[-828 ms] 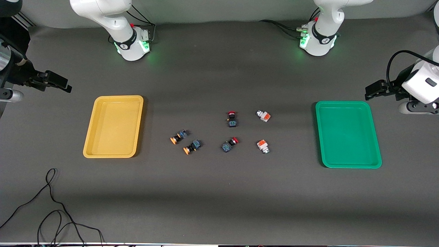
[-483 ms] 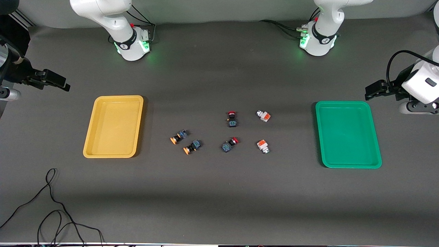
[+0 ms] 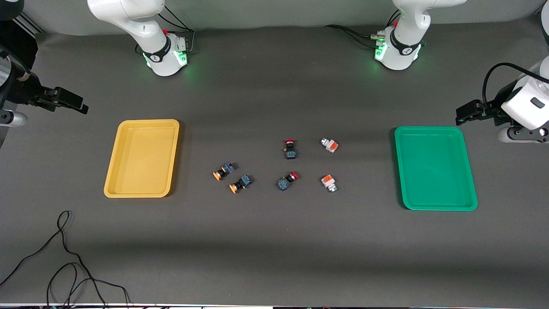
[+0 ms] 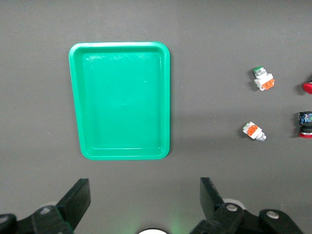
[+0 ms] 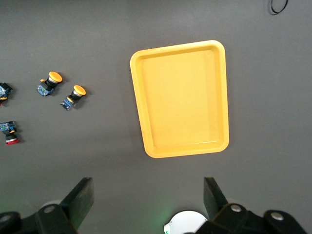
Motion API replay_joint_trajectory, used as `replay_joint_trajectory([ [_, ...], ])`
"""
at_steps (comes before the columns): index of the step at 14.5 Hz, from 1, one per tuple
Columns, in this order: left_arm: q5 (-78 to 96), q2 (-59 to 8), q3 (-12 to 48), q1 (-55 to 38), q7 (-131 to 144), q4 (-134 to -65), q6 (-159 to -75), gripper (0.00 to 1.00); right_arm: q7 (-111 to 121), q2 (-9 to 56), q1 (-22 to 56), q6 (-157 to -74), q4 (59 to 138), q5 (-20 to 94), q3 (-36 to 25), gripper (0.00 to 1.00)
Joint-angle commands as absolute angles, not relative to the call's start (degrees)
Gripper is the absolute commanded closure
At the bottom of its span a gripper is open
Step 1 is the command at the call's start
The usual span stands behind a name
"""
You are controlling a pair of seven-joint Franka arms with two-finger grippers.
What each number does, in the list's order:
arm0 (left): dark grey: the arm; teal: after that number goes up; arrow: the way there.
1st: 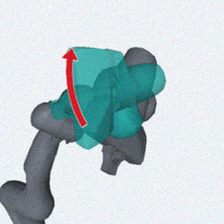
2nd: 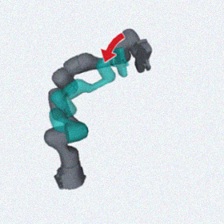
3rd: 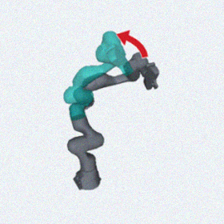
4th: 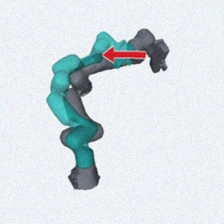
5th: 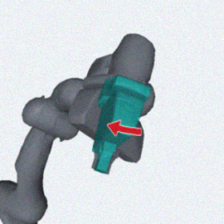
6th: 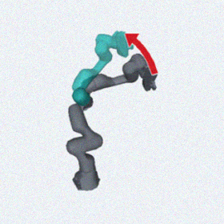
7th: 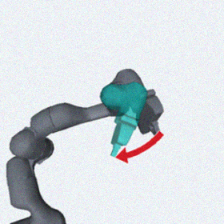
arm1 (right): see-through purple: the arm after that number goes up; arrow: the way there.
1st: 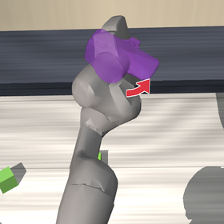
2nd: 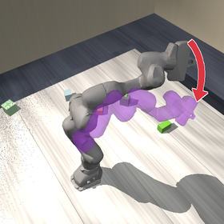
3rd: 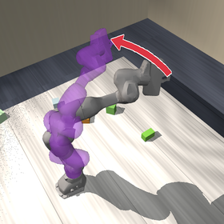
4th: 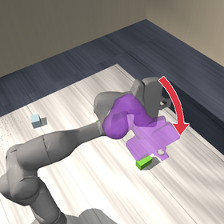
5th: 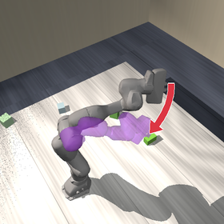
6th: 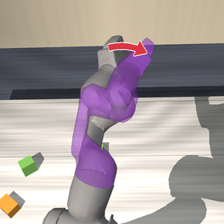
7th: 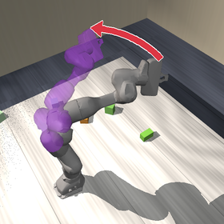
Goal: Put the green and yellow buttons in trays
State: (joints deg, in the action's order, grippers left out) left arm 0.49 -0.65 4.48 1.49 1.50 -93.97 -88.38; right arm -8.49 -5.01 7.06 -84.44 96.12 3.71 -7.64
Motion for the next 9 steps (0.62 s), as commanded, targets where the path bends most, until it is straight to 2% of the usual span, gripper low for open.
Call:
replay_joint_trajectory([
  [1, -0.35, 0.17, 5.62, 1.49, 1.67, -96.05, -89.64, 0.00, -9.93, -3.70, 7.47, -84.63, 96.06, 7.02, -7.73, 0.00],
  [4, 0.17, 1.23, 7.73, 1.49, 4.21, -100.36, -92.63, 0.00, -10.54, -0.01, 9.92, -86.48, 96.50, 7.21, -7.21, 0.00],
  [6, 0.70, 1.32, 10.01, 1.49, 6.41, -102.47, -95.00, 0.00, -15.18, 2.36, 12.64, -91.11, 98.86, 7.12, -7.21, 0.00],
  [9, 1.23, 1.23, 16.24, 1.41, 15.52, -106.42, -100.61, 0.00, -26.07, 10.43, 17.65, -98.77, 100.63, 7.21, -7.21, 0.00],
])
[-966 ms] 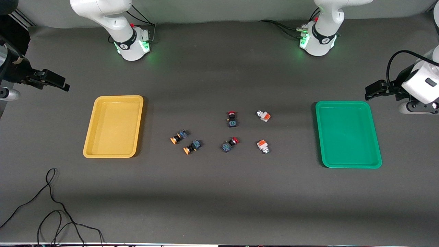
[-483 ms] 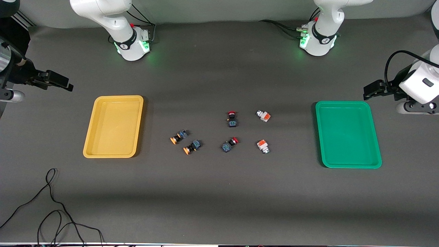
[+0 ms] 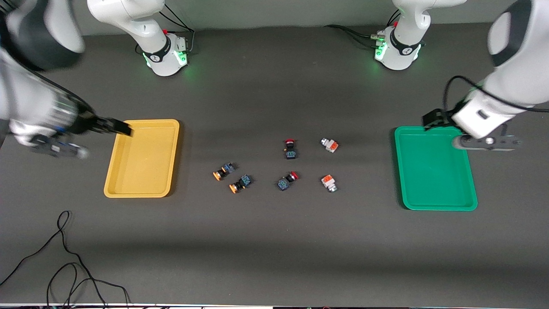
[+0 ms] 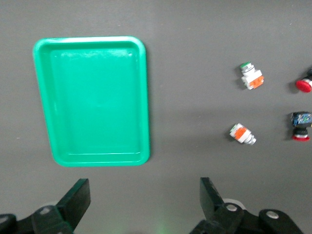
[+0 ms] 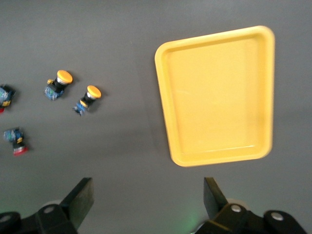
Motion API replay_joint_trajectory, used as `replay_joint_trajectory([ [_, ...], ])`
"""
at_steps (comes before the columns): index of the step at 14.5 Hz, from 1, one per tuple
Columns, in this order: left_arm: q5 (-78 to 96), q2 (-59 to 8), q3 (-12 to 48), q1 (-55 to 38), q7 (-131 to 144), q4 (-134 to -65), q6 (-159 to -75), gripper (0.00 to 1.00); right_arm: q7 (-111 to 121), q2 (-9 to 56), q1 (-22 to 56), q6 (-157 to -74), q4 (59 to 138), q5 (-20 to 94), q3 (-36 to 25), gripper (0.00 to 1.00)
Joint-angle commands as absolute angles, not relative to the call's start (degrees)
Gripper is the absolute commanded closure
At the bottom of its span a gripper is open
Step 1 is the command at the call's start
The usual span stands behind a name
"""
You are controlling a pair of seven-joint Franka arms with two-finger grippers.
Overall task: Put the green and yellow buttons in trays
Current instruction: 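Reach the right gripper to a yellow button while the left gripper reaches a green button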
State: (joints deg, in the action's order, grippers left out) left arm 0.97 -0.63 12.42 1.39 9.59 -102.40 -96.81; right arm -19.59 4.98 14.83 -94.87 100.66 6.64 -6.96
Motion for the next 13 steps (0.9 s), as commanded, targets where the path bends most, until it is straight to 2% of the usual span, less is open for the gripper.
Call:
replay_joint_trajectory([
  [1, 1.23, 0.80, 18.70, 1.41, 19.12, -107.31, -101.94, 0.00, -30.19, 13.24, 19.84, -102.01, 100.72, 7.21, -7.21, 0.00],
  [3, 1.49, -0.61, 21.61, -0.25, 27.64, -107.93, -103.70, 0.00, -37.50, 18.78, 22.75, -108.34, 100.63, 7.64, -7.21, 0.00],
  [6, 1.49, -3.07, 21.71, -5.78, 39.50, -108.10, -106.08, 0.00, -42.61, 24.68, 24.78, -116.43, 100.63, 13.61, -7.21, 0.00],
  [11, 1.49, -6.24, 21.71, -12.21, 57.79, -108.28, -109.68, 0.00, -52.27, 31.63, 28.03, -126.89, 101.24, 17.84, -7.29, 0.00],
  [13, 1.41, -7.46, 21.71, -13.88, 66.93, -108.37, -111.35, 0.00, -53.00, 32.69, 29.70, -132.59, 105.62, 17.84, -7.29, 0.00],
])
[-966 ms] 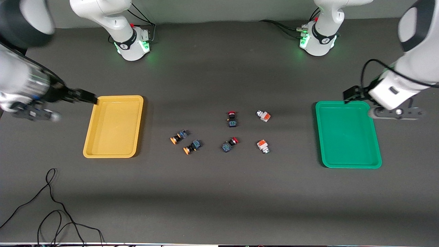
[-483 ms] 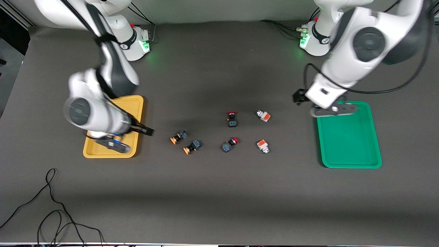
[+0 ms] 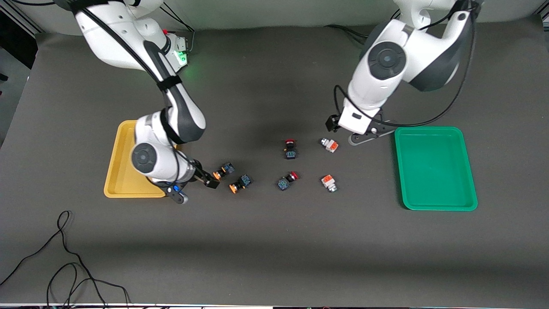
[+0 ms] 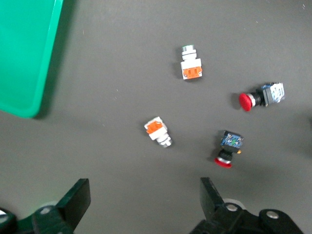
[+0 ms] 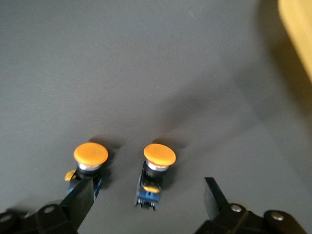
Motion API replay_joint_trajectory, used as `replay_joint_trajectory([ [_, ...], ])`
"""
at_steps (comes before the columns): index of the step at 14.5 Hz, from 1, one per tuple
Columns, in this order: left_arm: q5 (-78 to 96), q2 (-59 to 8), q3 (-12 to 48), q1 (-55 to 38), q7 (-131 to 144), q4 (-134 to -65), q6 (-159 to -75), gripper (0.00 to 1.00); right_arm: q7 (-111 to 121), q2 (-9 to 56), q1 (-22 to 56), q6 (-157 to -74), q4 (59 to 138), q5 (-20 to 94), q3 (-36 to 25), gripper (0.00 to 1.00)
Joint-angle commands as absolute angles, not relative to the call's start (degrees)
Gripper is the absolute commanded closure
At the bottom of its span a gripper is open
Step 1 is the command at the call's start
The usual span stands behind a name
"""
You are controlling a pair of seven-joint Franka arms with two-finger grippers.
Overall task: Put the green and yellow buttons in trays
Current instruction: 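Reach the right gripper to a yellow button while the left gripper reaches a green button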
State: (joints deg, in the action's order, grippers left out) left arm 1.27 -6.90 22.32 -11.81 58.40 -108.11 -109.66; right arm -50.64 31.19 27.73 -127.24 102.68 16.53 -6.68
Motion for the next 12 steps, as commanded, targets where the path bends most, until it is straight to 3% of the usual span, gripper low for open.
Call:
replay_joint_trajectory([
  [1, 1.32, -8.34, 21.71, -14.23, 70.45, -108.80, -112.92, 0.00, -53.00, 32.70, 29.71, -135.76, 107.91, 17.84, -7.21, 0.00],
  [5, 1.41, -10.63, 21.62, -14.06, 72.42, -113.54, -121.08, 0.00, -53.00, 33.84, 31.11, -138.07, 109.42, 21.52, -7.29, 0.00],
  [6, 1.41, -11.42, 21.62, -13.89, 73.81, -115.38, -124.42, 0.00, -53.09, 34.53, 31.03, -138.86, 109.42, 21.53, -7.29, 0.10],
  [7, 1.06, -11.86, 21.62, -13.89, 76.61, -117.58, -127.93, 0.00, -53.26, 34.71, 30.85, -139.48, 109.34, 22.14, -7.21, 0.67],
  [8, 0.62, -12.39, 21.62, -13.97, 78.03, -119.86, -131.01, 0.00, -53.52, 34.80, 30.59, -139.57, 109.25, 24.85, -7.29, 1.00],
  [12, -1.84, -16.25, 21.36, -14.06, 78.31, -125.15, -139.73, 0.00, -53.18, 34.37, 31.82, -139.49, 109.25, 25.49, -7.82, 1.00],
])
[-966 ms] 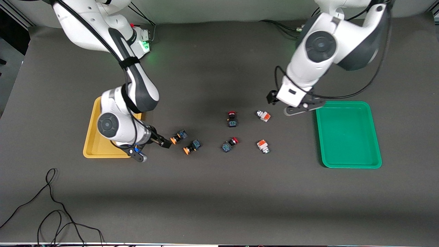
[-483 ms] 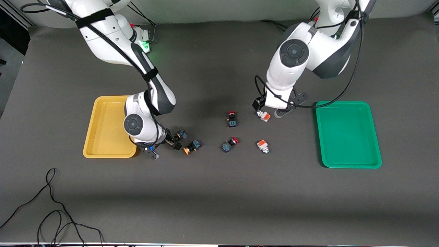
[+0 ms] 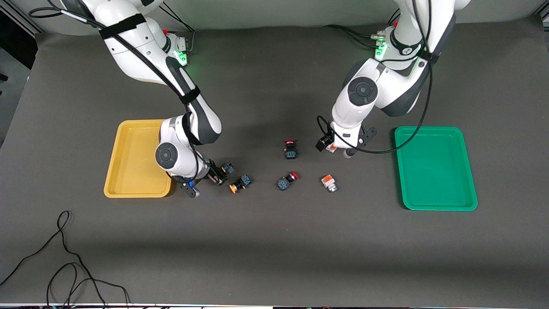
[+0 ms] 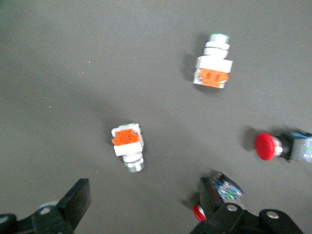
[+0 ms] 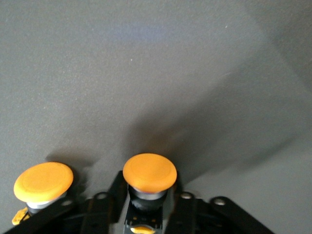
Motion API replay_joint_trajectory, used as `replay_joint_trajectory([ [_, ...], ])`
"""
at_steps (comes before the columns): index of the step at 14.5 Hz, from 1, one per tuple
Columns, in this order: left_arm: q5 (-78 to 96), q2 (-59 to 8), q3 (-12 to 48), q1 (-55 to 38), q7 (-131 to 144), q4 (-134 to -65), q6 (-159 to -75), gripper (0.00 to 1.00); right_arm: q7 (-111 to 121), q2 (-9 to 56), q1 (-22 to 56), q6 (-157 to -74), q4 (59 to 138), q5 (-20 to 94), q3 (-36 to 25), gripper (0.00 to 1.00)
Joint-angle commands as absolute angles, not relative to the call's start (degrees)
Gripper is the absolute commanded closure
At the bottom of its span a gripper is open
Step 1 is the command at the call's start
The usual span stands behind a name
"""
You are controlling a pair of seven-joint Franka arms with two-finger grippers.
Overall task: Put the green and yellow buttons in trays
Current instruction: 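Reach the right gripper to a yellow button while the left gripper reaches a green button, then grasp the yellow button with the right gripper while the left gripper grasps the green button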
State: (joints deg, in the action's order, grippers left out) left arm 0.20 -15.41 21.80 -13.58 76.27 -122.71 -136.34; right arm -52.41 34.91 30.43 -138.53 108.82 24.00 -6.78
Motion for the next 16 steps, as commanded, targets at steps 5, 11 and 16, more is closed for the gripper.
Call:
replay_joint_trajectory([
  [5, -9.22, -23.37, 21.27, -14.15, 84.28, -126.83, -146.68, 0.00, -51.16, 27.97, 31.73, -130.12, 108.11, 25.49, -12.38, 1.00],
  [11, -11.25, -25.40, 21.01, -14.06, 84.29, -126.48, -147.13, 0.25, -37.48, 10.75, 31.90, -99.01, 102.40, 25.05, -28.18, 1.00],
  [16, -11.34, -25.23, 21.01, -13.71, 84.29, -126.12, -146.95, 0.83, -16.56, 4.66, 31.99, -92.72, 102.74, 14.68, -40.15, 1.00],
])
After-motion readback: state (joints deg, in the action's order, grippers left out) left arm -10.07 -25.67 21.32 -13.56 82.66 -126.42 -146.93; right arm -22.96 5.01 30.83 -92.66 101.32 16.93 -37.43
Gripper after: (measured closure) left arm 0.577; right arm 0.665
